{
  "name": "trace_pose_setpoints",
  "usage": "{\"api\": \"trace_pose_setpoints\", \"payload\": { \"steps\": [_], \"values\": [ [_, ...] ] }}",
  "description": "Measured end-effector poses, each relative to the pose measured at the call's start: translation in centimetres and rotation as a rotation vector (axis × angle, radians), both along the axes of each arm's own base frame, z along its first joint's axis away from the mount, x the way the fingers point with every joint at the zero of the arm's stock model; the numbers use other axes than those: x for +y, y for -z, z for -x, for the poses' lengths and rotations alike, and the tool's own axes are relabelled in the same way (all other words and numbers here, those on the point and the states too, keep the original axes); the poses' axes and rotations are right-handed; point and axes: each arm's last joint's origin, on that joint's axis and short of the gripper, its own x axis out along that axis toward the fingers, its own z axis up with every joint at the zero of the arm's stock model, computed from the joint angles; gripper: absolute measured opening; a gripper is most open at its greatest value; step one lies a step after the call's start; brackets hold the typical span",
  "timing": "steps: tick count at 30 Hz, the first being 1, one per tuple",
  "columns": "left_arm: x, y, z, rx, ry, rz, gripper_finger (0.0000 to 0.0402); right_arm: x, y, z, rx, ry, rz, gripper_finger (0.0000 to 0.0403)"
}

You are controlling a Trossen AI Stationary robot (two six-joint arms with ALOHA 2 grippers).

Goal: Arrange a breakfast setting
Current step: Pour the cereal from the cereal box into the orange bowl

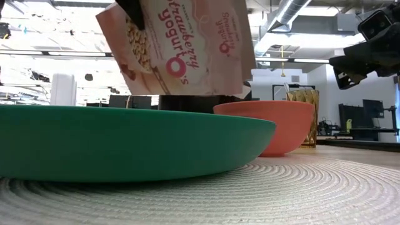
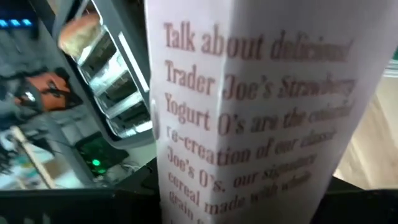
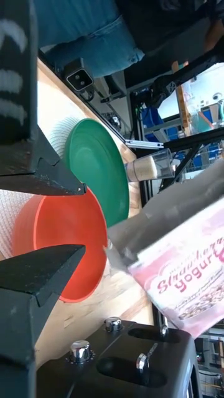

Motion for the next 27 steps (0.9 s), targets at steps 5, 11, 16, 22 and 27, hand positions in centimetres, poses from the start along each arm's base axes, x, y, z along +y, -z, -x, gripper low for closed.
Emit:
{"api": "trace_pose_setpoints", "payload": {
  "steps": [5,11,16,22,27],
  "values": [
    [-0.4,0.0,-0.1,0.017,0.045,-0.046,0.0162,0.0,0.0,0.0,0.000,0.000,0.000,0.0157],
    [-0.5,-0.2,-0.3,-0.005,0.076,-0.099,0.0162,0.0,0.0,0.0,0.000,0.000,0.000,0.0157],
    [-1.2,-0.3,-0.6,-0.015,0.141,-0.155,0.0162,0.0,0.0,0.0,-0.002,0.000,0.000,0.0157],
    [-1.3,-0.3,-0.5,-0.018,0.140,-0.146,0.0162,0.0,0.0,0.0,-0.002,0.000,-0.001,0.0157],
    [-2.0,-0.2,-0.3,-0.002,0.170,-0.122,0.0162,0.0,0.0,0.0,-0.002,0.000,-0.001,0.0157]
  ]
}}
